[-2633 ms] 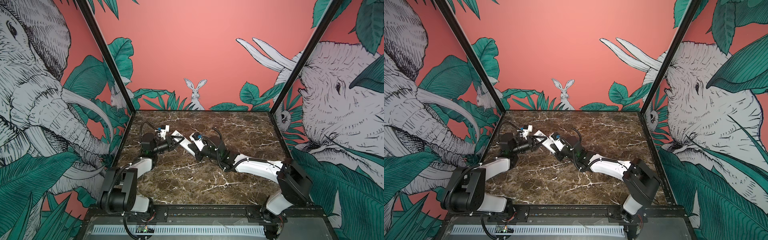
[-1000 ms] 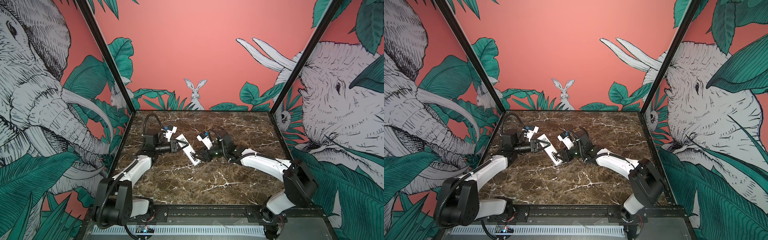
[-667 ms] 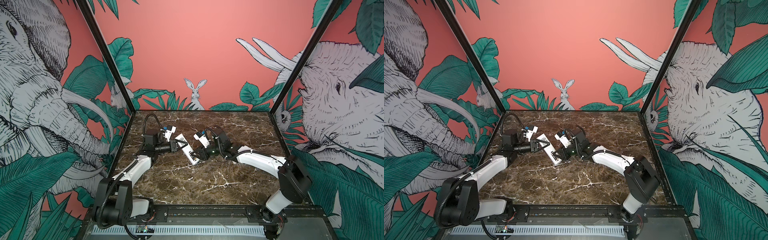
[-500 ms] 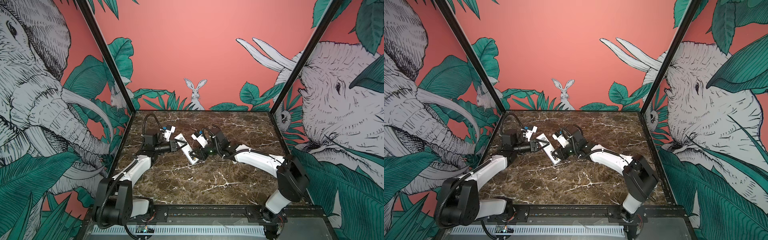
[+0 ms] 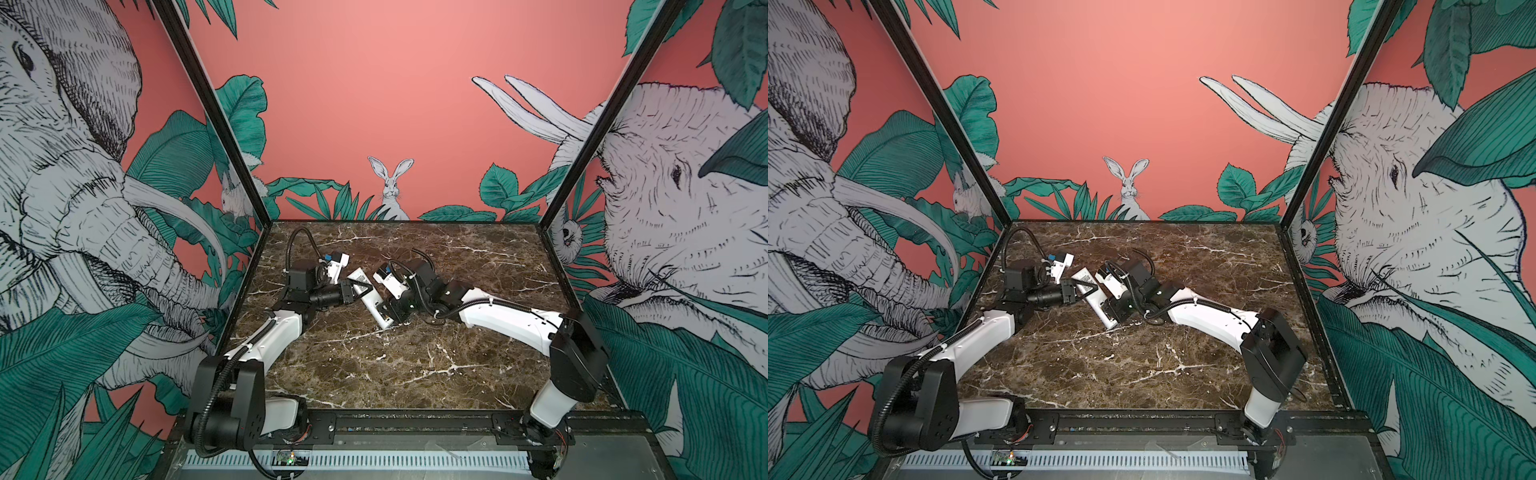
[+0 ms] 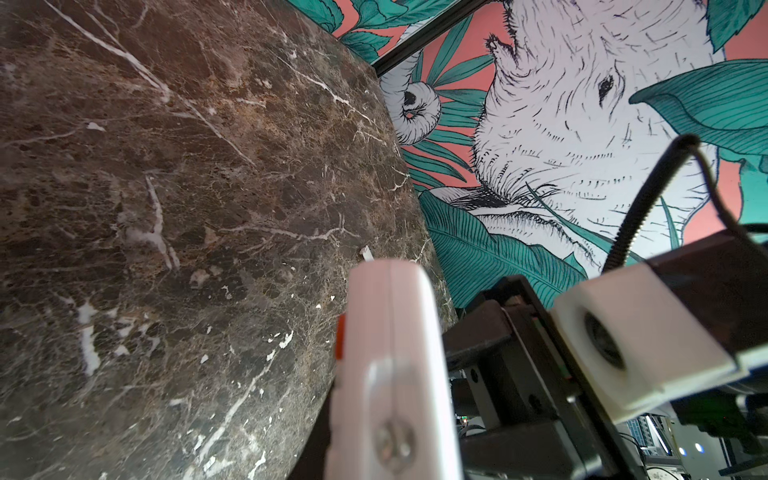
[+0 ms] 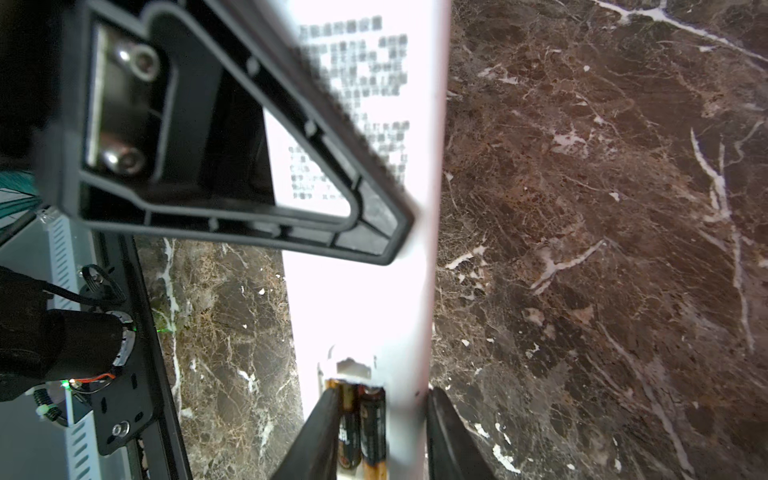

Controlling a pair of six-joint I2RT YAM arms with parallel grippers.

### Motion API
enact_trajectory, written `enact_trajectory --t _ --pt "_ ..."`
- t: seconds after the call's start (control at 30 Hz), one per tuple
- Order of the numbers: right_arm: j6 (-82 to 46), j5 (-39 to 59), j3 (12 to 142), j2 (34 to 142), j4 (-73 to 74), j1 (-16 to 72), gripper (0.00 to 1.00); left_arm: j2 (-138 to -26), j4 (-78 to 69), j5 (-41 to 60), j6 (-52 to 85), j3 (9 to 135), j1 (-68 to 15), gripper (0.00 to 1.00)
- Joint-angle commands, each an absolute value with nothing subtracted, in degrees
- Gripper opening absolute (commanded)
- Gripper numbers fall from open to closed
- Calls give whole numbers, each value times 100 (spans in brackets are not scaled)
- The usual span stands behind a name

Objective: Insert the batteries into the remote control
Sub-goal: 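Move the right gripper over the white battery cover on the table, then lower the right gripper and grasp the white battery cover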

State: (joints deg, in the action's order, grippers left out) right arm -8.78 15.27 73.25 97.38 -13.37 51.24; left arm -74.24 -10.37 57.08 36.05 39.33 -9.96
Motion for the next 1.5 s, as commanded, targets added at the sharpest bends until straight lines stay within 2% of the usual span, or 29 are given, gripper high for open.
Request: enact_trajectory --t 0.0,0.17,0.27,0.37,0.67,0.87,0.97,1.27,1.47 --pt "-757 1091 7223 9968 -1793 5197 37 -7151 -1426 6575 3858 4122 -1129 1" --pt "-976 1303 6879 9387 -1389 4923 45 -7271 -798 6258 3464 4223 -1133 1" --pt "-1140 1693 6549 8889 -1001 4677 53 -7384 -884 6099 3535 4155 -1140 1" --pt "-1279 1881 6232 8495 -876 4444 55 -7515 -958 5971 3565 4100 -1190 1" --pt "-1341 943 5470 7833 -1913 3821 62 -7781 -1154 5803 3602 4086 -1282 1" --pt "-1389 -2 5159 8025 -2865 3338 67 -8008 -1298 5735 3630 4146 -1430 1" --pt "-1402 -163 4989 8169 -3024 3053 68 -8050 -1299 5691 3608 4175 -1500 1" --pt "-1582 172 4975 8668 -3005 2367 69 -8086 -1309 5677 3590 4197 -1564 1" --pt "-1403 151 5411 9252 -3169 2309 69 -8104 -1313 5708 3578 4226 -1564 1"
